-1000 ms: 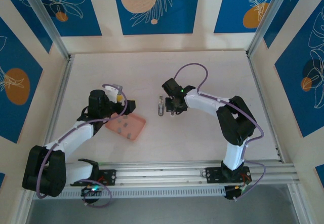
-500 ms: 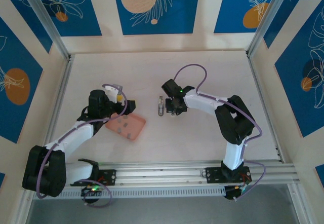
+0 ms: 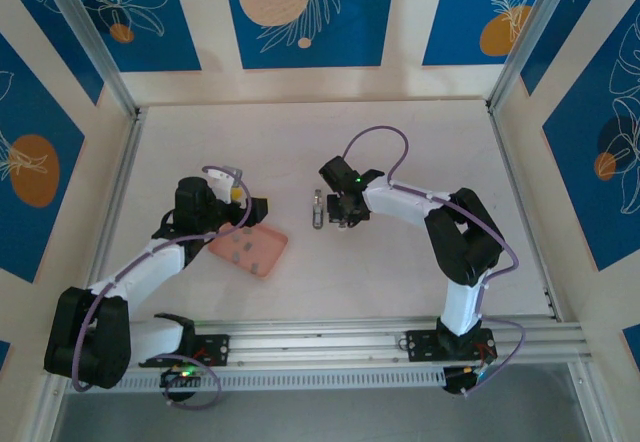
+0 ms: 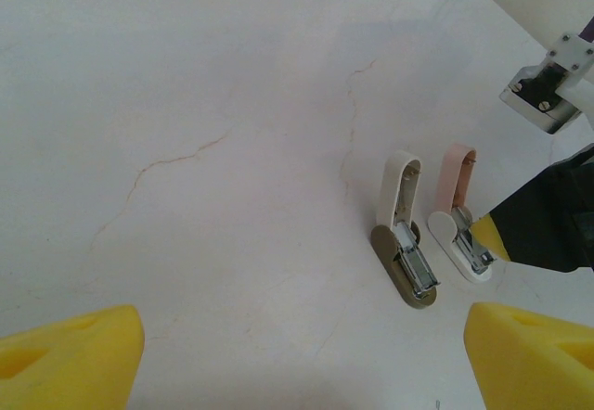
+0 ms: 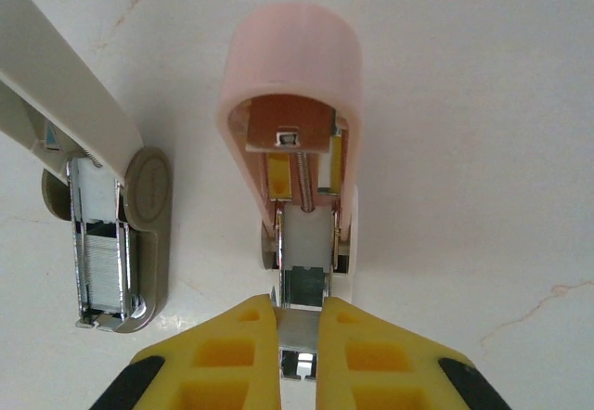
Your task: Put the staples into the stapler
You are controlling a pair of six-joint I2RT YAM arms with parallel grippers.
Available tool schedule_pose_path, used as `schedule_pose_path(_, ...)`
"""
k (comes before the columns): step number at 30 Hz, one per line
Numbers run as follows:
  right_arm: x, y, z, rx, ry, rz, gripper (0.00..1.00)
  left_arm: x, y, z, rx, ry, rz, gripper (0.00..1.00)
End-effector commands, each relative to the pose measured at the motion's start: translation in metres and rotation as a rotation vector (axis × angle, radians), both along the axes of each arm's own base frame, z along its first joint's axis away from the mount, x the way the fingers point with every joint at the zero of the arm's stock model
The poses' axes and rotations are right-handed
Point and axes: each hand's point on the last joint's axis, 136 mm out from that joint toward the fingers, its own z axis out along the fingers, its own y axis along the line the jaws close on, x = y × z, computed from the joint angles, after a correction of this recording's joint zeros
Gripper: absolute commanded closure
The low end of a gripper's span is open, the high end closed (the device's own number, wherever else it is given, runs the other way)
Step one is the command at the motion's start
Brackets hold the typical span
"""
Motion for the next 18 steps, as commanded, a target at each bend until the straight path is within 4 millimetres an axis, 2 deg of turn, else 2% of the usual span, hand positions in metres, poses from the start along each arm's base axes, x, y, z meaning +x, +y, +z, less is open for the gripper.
schedule_pose_path(1,-0.002,-0.004,0.007,-0.017,-0.019,0.016,0.86,0.002,-0.001,0.007,-0.028,-0.018,-0.006,0.11)
schedule_pose_path(8,-0.002,-0.004,0.007,-0.017,-0.038,0.044,0.86,0.003,-0.001,0.009,-0.029,-0.024,-0.006,0.11)
schedule_pose_path(18,-0.004,0.003,0.021,0.028,-0.120,0.118,0.86,0.003,-0.002,0.010,-0.035,-0.025,-0.006,0.11)
